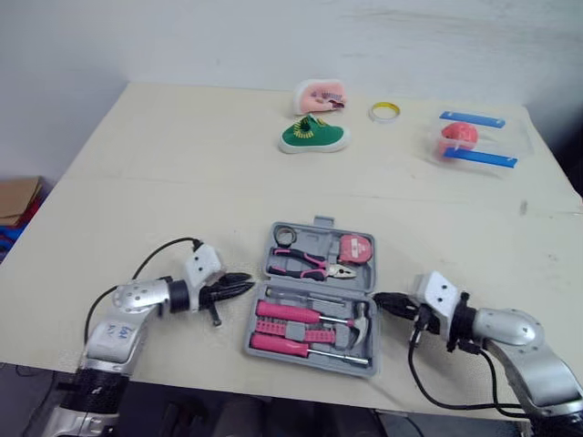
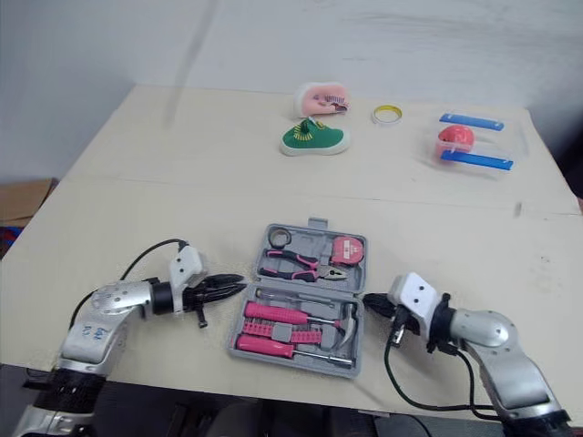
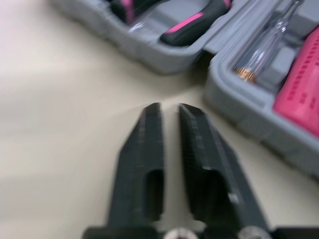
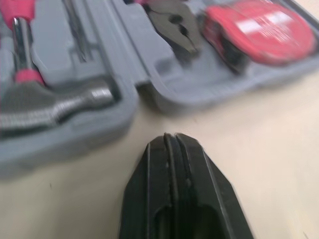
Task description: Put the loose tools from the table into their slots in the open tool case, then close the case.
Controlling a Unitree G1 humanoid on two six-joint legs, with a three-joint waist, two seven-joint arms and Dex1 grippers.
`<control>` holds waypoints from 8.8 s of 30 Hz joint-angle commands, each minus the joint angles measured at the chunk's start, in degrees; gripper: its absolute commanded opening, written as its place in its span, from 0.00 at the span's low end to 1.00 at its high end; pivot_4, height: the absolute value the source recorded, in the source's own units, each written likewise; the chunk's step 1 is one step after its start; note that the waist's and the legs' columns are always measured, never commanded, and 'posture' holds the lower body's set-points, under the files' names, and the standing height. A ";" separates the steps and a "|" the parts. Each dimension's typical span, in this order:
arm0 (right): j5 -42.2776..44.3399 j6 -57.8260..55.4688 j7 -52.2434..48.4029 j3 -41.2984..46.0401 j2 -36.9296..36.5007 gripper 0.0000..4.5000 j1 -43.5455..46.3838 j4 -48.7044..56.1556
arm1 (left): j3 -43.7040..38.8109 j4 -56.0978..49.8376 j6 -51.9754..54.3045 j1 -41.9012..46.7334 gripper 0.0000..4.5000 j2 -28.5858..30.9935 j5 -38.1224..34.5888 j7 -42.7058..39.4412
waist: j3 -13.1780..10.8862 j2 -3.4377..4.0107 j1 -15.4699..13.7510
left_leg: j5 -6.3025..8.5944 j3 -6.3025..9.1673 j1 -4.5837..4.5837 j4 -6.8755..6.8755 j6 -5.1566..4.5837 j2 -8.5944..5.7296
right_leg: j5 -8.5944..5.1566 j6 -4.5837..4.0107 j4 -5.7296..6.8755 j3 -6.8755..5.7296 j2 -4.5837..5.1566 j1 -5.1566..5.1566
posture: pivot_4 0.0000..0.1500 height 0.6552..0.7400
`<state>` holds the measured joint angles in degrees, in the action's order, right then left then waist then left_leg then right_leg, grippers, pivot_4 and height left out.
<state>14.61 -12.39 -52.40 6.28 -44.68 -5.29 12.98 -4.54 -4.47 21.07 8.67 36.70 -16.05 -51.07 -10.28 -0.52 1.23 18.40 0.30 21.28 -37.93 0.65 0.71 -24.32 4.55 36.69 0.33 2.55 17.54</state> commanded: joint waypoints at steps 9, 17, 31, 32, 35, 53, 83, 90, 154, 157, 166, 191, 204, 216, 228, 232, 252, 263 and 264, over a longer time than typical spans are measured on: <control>34.00 -73.70 18.93 16.43 -1.63 0.99 22.22 10.42 | -2.72 -13.09 44.55 17.67 1.00 4.29 -14.43 12.31 | -0.09 0.10 0.12 | -0.02 0.07 0.13 0.15 0.03 0.00 | 0.00 0.00 0.15 -0.03 -0.04 0.10 | 1.00 1.00; 52.91 -80.11 44.93 9.84 1.54 0.99 32.82 5.17 | 2.40 -12.91 52.07 24.09 1.00 -1.62 -11.13 22.02 | -0.10 0.08 0.06 | -0.03 0.06 1.40 -0.16 0.04 0.00 | 0.01 0.01 0.37 0.00 -0.11 1.29 | 1.00 1.00; 70.20 -79.76 78.03 7.38 8.63 0.99 34.56 0.43 | 10.15 -8.98 52.85 29.20 1.00 -7.73 -8.16 26.33 | -0.09 0.06 -0.21 | -0.20 -0.02 2.00 -0.52 -0.05 -0.05 | 0.10 0.19 0.88 0.10 -0.09 1.99 | 1.00 1.00; 71.46 -79.24 79.66 7.08 8.51 0.99 34.44 0.08 | 10.46 -8.99 52.92 29.28 1.00 -7.85 -7.76 26.83 | -0.09 0.06 -0.16 | -0.20 -0.02 2.00 -0.50 -0.04 -0.05 | 0.10 0.19 0.89 0.10 -0.09 2.00 | 1.00 1.00; 76.28 -76.32 84.61 4.94 6.99 0.99 33.80 -0.72 | 10.67 -9.09 53.69 29.62 1.00 -8.48 -7.36 27.91 | -0.09 0.06 -0.04 | -0.21 -0.03 2.00 -0.46 -0.03 -0.05 | 0.10 0.19 0.91 0.10 -0.10 2.03 | 1.00 1.00; 98.39 -53.59 98.96 -14.72 -4.38 0.00 32.43 -0.99 | 11.81 -10.15 55.98 25.48 0.06 -10.68 -7.18 29.48 | 0.07 -0.13 0.25 | -0.25 0.00 1.87 -0.48 -0.03 -0.01 | 0.10 0.19 0.93 0.08 -0.12 1.90 | 1.00 1.00; -9.88 13.80 48.33 -23.20 -5.55 0.00 11.74 -1.23 | 7.53 2.77 -28.33 7.87 0.03 -10.18 12.91 20.68 | 0.05 -0.11 -1.07 | -0.40 -0.10 1.92 -0.32 0.01 -0.10 | 0.12 0.18 0.96 0.08 -0.06 2.15 | 1.00 1.00; -21.31 24.30 47.94 -20.27 -1.64 0.51 7.09 -4.41 | 6.25 5.76 -43.16 3.54 0.46 -8.05 14.07 20.56 | 0.07 -0.08 -1.04 | -0.41 -0.17 1.76 -0.30 0.02 -0.08 | 0.12 0.18 1.07 0.09 -0.02 2.10 | 1.00 1.00; -7.15 6.96 6.20 -16.43 8.55 0.00 24.76 -21.28 | 10.20 -0.21 -4.39 5.66 0.02 -8.69 4.17 -3.07 | -0.07 -0.31 0.44 | -0.31 -0.04 0.79 -0.73 0.03 -0.05 | 0.10 0.14 1.07 0.07 0.01 1.05 | 1.00 1.00; -7.74 8.54 5.48 -16.29 9.04 0.00 25.98 -23.51 | 9.86 -3.30 -2.33 3.51 0.02 -9.40 3.89 -0.38 | -0.07 -0.32 0.37 | -0.31 -0.03 0.79 -0.73 0.02 -0.05 | 0.10 0.14 1.07 0.05 0.01 1.04 | 1.00 1.00; -5.16 8.94 5.27 -10.33 5.56 0.00 21.27 -20.51 | 3.02 -4.19 -6.03 0.68 0.02 -9.10 0.86 3.39 | -0.06 -0.30 -0.26 | -0.30 0.00 0.82 -0.71 0.02 -0.05 | 0.10 0.14 1.03 0.01 0.03 1.02 | 1.00 1.00; 0.66 1.61 7.43 -2.13 4.96 0.00 -1.00 10.48 | 29.76 17.23 -12.06 28.95 0.02 -16.22 16.61 -7.85 | -0.02 -0.06 -1.11 | -0.31 -0.08 0.84 -0.56 0.01 -0.12 | 0.10 0.15 0.91 0.12 -0.10 1.01 | 1.00 1.00; -4.65 3.93 6.80 -9.23 7.32 0.00 6.03 1.73 | 29.44 9.86 -2.49 24.08 0.02 -14.80 15.61 -6.73 | 0.25 -0.04 -1.10 | -0.34 -0.11 0.02 -0.14 0.06 -0.11 | 0.09 0.13 0.60 0.17 -0.08 0.30 | 1.00 1.00; -6.43 6.20 6.33 -12.00 10.20 0.00 9.47 -1.26 | 28.85 11.70 -2.17 23.28 0.02 -14.21 16.33 -5.66 | 0.27 -0.06 -0.07 | -0.33 -0.04 -0.24 -0.09 0.05 -0.09 | 0.09 0.12 0.42 0.13 -0.08 -0.06 | 1.00 1.00; -4.11 1.16 1.58 -8.09 2.17 0.00 8.31 1.80 | 29.25 13.08 -3.00 22.66 0.02 -14.26 16.56 -5.68 | 0.32 -0.03 0.12 | -0.33 0.00 -0.20 -0.08 0.04 -0.10 | 0.09 0.12 0.31 0.09 -0.05 -0.10 | 1.00 1.00; -4.43 0.89 1.16 -7.25 0.64 0.00 8.03 2.67 | 29.28 13.16 -2.92 22.67 0.02 -14.51 16.33 -5.79 | 0.35 0.00 0.11 | -0.33 0.00 -0.21 -0.08 0.04 -0.10 | 0.09 0.12 0.31 0.09 -0.05 -0.12 | 1.00 1.00; -4.71 1.72 0.74 -14.07 8.14 0.00 16.31 -1.73 | 29.41 13.53 -2.19 22.45 0.02 -14.43 16.36 -6.07 | 0.38 -0.02 0.26 | -0.32 0.01 -0.22 -0.04 0.03 -0.10 | 0.09 0.12 0.25 0.08 -0.03 -0.12 | 1.00 1.00; -3.80 0.75 -3.44 -15.89 10.17 0.00 19.94 -6.02 | 29.37 15.03 -2.29 22.48 0.02 -14.36 16.56 -6.11 | 0.42 -0.03 0.64 | -0.33 0.00 -0.31 0.00 0.05 -0.06 | 0.11 0.10 0.27 0.10 -0.06 -0.13 | 1.00 1.00; -3.37 0.02 -4.01 -16.00 10.21 0.00 20.32 -6.11 | 29.35 15.21 -2.34 22.49 0.02 -14.28 16.65 -6.07 | 0.42 -0.03 0.64 | -0.33 0.00 -0.31 0.01 0.05 -0.06 | 0.11 0.09 0.27 0.10 -0.06 -0.13 | 1.00 1.00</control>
<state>9.40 -12.23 -54.66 -8.21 -35.68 13.57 4.91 21.07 3.76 16.14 34.61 21.29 -2.50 -56.79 -9.86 -0.56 1.87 18.07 0.30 20.98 -37.91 0.70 0.65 -24.21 4.64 36.95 0.43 2.49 17.41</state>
